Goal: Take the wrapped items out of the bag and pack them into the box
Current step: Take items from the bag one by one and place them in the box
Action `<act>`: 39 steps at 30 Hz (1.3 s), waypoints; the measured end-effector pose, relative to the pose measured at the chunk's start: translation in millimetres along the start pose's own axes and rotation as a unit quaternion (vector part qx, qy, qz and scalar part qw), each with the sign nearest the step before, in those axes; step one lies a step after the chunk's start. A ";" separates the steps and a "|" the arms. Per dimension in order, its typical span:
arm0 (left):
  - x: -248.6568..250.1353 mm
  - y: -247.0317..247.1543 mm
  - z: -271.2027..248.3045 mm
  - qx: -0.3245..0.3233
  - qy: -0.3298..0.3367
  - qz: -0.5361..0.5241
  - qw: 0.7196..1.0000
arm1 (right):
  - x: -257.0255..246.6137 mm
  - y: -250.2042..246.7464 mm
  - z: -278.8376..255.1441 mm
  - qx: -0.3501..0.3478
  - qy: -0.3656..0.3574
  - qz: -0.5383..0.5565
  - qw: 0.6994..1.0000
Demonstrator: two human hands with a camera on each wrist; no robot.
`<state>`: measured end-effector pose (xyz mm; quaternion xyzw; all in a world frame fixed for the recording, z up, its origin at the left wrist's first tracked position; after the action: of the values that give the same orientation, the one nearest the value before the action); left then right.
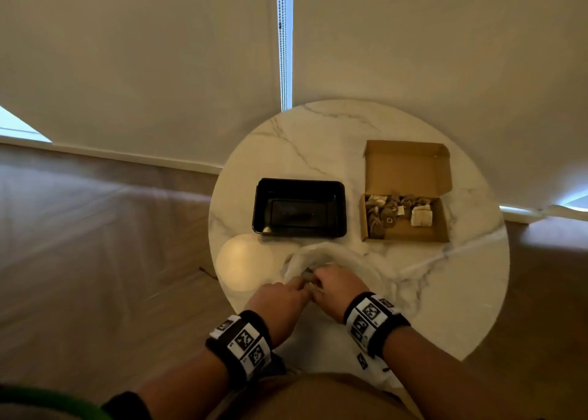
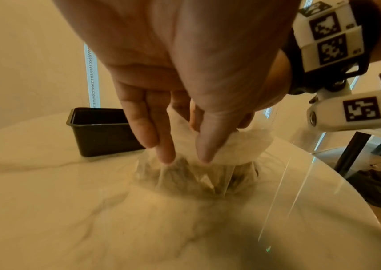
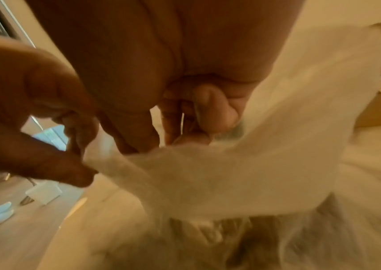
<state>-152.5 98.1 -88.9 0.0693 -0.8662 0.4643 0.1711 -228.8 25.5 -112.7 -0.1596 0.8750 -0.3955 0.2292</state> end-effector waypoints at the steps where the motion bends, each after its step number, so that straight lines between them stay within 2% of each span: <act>1: -0.6 -1.7 -0.2 0.007 0.001 0.002 1.000 | -2.7 1.5 1.1 -0.008 0.002 -0.007 1.000; 10: 4.1 -0.5 -19.1 0.034 0.090 0.003 0.995 | 3.3 12.6 1.2 -0.005 0.037 -0.011 0.999; 15: -10.0 -5.6 -23.1 0.049 0.081 -0.027 0.995 | 21.1 -0.7 -18.7 0.065 0.065 0.091 0.992; 21: -15.5 -16.7 -26.4 0.044 0.061 -0.135 0.988 | 38.6 -25.0 -51.0 0.139 0.063 0.228 0.962; 26: -12.7 -47.5 -23.4 0.070 0.030 -0.234 0.969 | 46.8 -39.4 -71.7 0.161 0.057 0.335 0.927; 32: -7.1 -74.5 -5.0 0.077 0.018 -0.326 0.942 | 47.5 -52.3 -89.4 0.179 0.016 0.389 0.904; 36: 6.9 -84.3 7.4 0.044 0.031 -0.438 0.897 | 39.4 -68.7 -96.8 0.187 -0.029 0.408 0.893; 39: 16.0 -95.6 12.0 0.044 0.062 -0.442 0.894 | 37.3 -76.4 -96.5 0.202 -0.037 0.413 0.887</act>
<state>-143.5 35.3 -14.7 0.4229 -0.7128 0.3819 0.4090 -303.6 19.4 -8.4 0.2514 0.7537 -0.4276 0.4311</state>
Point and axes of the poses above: each hand's wrist, its own z-axis towards the middle knuckle, its own y-axis out of the palm, x = y × z, the point moved 9 cm from there along z, towards the middle knuckle, and after that the axes turned 9 degrees about -z, right-handed, at the moved point
